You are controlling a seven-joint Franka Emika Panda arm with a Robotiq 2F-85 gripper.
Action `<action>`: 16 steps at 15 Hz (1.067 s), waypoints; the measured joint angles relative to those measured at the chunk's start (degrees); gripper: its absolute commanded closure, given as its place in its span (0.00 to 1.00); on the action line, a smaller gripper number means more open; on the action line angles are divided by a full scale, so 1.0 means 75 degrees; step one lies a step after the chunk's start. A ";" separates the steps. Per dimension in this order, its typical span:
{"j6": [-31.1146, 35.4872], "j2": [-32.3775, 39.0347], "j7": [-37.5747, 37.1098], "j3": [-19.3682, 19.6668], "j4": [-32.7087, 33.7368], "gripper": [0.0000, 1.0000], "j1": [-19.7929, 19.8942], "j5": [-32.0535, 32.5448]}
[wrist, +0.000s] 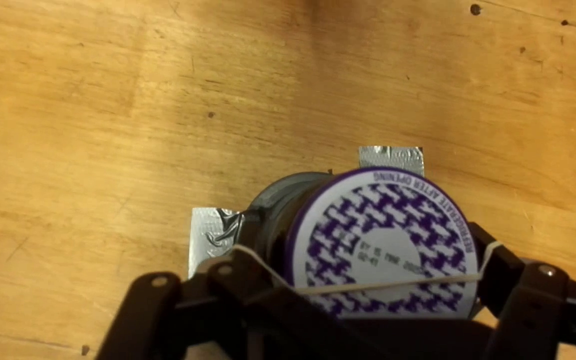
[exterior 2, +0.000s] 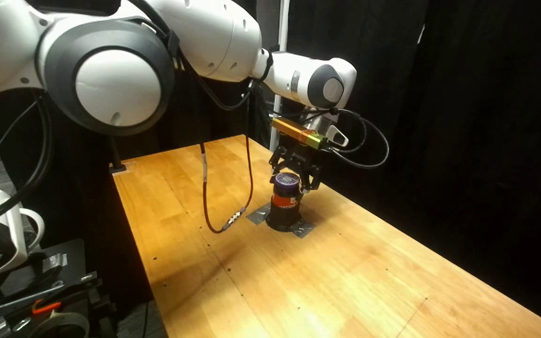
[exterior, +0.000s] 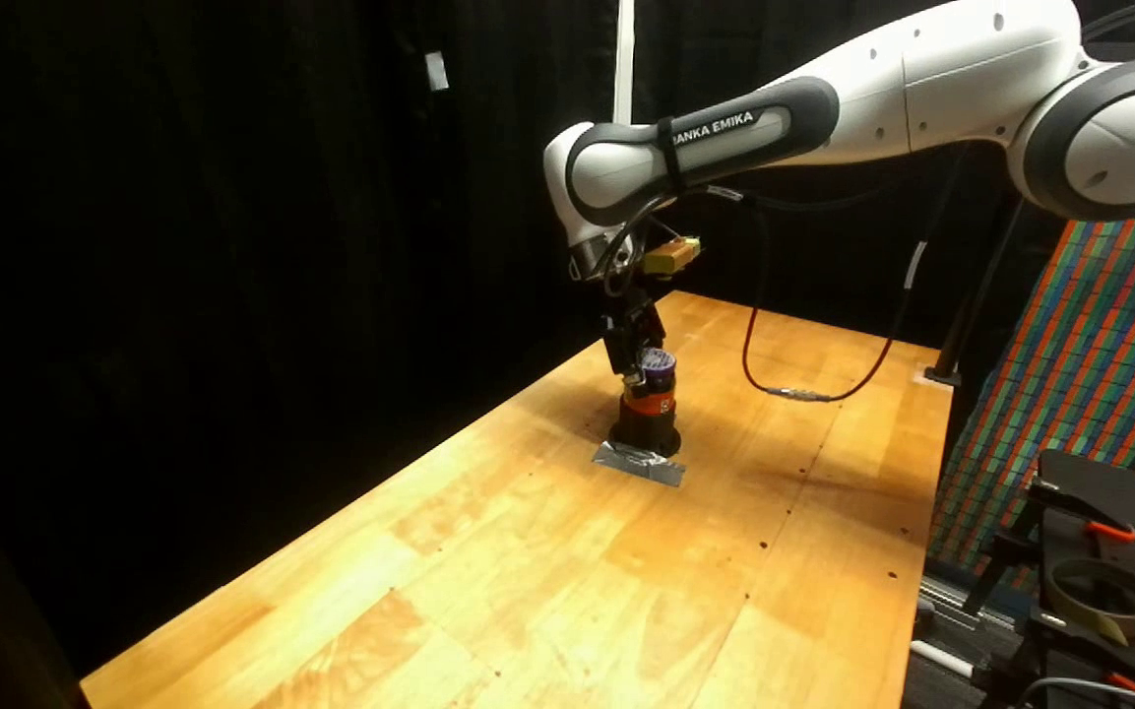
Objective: Put the rubber band on the jar.
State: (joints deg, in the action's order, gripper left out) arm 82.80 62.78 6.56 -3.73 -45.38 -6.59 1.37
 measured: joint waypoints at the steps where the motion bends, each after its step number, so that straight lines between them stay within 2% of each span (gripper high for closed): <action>1: -0.0058 0.0024 0.0000 0.0040 0.0005 0.00 -0.0048 0.0112; 4: 0.0103 -0.0025 0.0000 0.0156 -0.0161 0.00 -0.0174 0.0426; 6: 0.0594 -0.0229 -0.0017 0.0166 -0.0583 0.00 -0.0208 0.0518; 16: 0.4074 -0.2111 -0.0969 0.0226 -0.4123 0.00 -0.0297 0.0752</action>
State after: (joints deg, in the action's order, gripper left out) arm 113.36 46.94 -0.71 -2.03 -76.30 -8.81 7.02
